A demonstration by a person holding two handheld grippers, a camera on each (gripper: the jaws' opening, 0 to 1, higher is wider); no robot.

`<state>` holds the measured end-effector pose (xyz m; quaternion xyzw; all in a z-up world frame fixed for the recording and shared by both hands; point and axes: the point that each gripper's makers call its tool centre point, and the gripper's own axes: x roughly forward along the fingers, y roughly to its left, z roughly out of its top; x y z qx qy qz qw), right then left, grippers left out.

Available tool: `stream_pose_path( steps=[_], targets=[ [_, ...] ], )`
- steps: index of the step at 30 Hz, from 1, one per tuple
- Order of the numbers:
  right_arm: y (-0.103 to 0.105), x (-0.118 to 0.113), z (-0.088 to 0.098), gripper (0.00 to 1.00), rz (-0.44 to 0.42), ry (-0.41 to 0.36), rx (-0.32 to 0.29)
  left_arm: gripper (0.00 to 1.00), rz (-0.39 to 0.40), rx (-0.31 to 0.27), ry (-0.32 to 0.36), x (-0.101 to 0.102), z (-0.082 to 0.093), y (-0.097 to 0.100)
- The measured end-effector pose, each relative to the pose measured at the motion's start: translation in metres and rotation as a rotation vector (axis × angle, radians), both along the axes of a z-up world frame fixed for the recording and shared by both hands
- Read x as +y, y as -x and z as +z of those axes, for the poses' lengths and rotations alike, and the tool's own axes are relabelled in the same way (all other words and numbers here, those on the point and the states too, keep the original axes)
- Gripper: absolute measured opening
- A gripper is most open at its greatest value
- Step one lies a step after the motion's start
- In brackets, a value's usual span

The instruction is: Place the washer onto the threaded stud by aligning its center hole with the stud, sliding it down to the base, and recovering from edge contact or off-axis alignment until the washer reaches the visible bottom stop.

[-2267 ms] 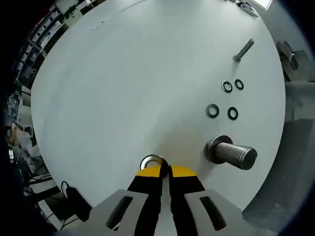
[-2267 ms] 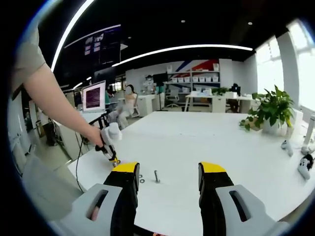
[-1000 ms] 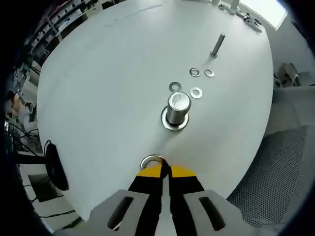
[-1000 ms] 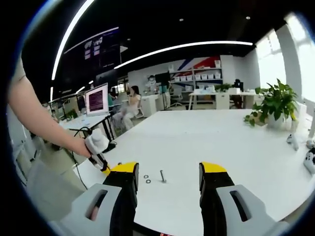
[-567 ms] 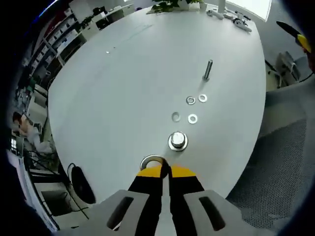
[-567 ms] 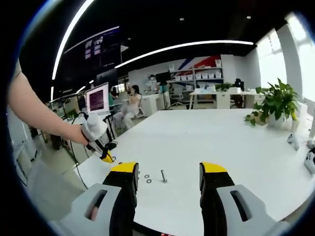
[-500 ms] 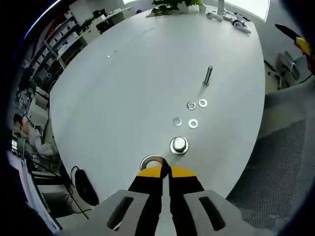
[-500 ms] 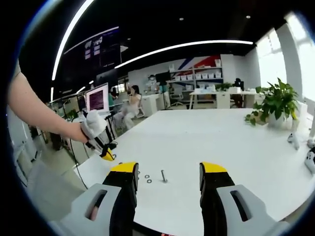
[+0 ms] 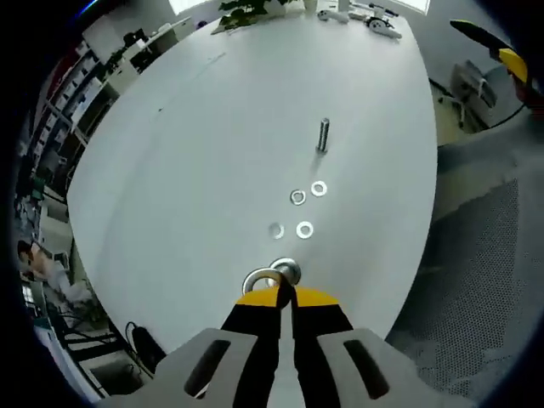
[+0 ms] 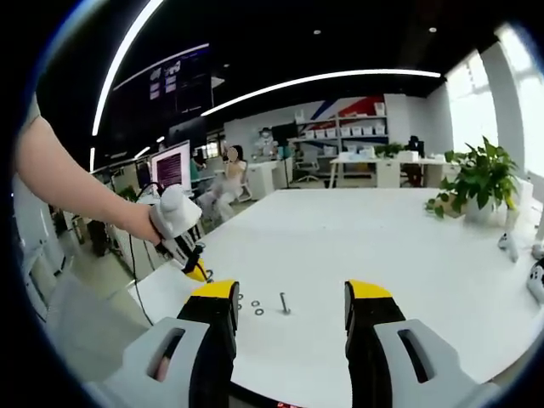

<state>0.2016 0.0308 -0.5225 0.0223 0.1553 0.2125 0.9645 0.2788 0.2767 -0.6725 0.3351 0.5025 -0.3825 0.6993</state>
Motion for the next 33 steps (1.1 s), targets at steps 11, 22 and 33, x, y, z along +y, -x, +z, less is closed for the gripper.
stream_pose_path(
  steps=[11, 22, 33],
  targets=[
    [-0.0002, -0.0005, -0.0008, 0.53, -0.003, -0.005, 0.007, 0.01, -0.039, 0.015, -0.046, -0.0023, -0.0055, 0.0044],
    [-0.0001, -0.0012, -0.0008, 0.53, -0.008, -0.007, 0.008, 0.02, -0.070, 0.004, -0.074, -0.0054, -0.0047, 0.0059],
    [-0.0001, -0.0015, -0.0014, 0.53, -0.007, -0.017, 0.014, 0.05, -0.129, -0.071, -0.140, -0.0063, -0.0073, 0.0094]
  ],
)
